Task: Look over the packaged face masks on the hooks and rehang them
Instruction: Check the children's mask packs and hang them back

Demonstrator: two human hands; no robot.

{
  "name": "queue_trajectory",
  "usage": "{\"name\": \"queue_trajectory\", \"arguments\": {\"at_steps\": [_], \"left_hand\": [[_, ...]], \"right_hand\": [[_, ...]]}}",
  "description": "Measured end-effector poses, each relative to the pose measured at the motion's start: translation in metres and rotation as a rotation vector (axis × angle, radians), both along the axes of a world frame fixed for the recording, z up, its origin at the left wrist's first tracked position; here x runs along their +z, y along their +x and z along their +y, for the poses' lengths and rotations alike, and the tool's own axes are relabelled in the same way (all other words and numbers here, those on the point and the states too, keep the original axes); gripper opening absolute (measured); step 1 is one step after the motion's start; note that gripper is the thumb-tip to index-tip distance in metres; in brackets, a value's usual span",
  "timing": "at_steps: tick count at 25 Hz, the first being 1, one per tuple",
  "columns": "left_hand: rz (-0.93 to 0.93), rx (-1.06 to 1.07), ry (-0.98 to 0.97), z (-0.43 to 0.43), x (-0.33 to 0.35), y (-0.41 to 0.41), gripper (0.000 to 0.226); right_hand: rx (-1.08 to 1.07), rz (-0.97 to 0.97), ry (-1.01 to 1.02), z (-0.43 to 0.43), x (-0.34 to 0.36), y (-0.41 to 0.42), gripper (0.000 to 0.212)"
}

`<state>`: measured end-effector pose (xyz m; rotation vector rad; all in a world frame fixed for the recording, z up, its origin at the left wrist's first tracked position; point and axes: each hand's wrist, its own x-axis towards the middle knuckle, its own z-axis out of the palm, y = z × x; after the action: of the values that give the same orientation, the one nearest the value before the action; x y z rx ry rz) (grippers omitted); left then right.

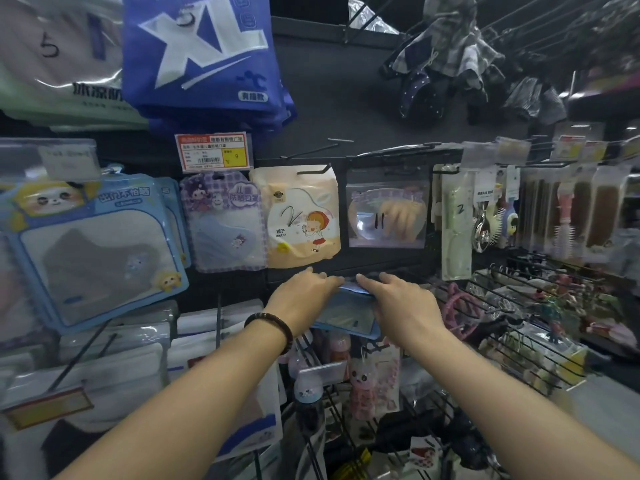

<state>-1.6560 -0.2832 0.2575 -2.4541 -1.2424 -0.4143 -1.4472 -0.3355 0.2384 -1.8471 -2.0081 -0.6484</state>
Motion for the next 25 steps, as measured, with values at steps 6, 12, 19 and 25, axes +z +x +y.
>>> {"name": "queue_trajectory", "arguments": {"at_steps": [6,12,19,25], "left_hand": [[-0.719,-0.091,-0.151,-0.027,0.015,-0.003,0.072],[-2.043,-0.005,-0.833,-0.042,0.033,-0.013,0.052],[-1.965,-0.067,-0.646,-0.064,0.032,-0.048,0.013],[-1.639,-0.090,-0.578,-0.073,0.035,-0.082,0.013]], "right_hand": [[0.094,-0.020,0.353,-0.001,-0.002,-0.001,0.072],[0.188,-0.030,0.614,-0.016,-0.010,-0.017,0.053],[0.324,0.172,0.349,-0.054,-0.007,-0.066,0.062],[0.374,1.171,0.007,-0.027,0.071,-0.100,0.048]]}}
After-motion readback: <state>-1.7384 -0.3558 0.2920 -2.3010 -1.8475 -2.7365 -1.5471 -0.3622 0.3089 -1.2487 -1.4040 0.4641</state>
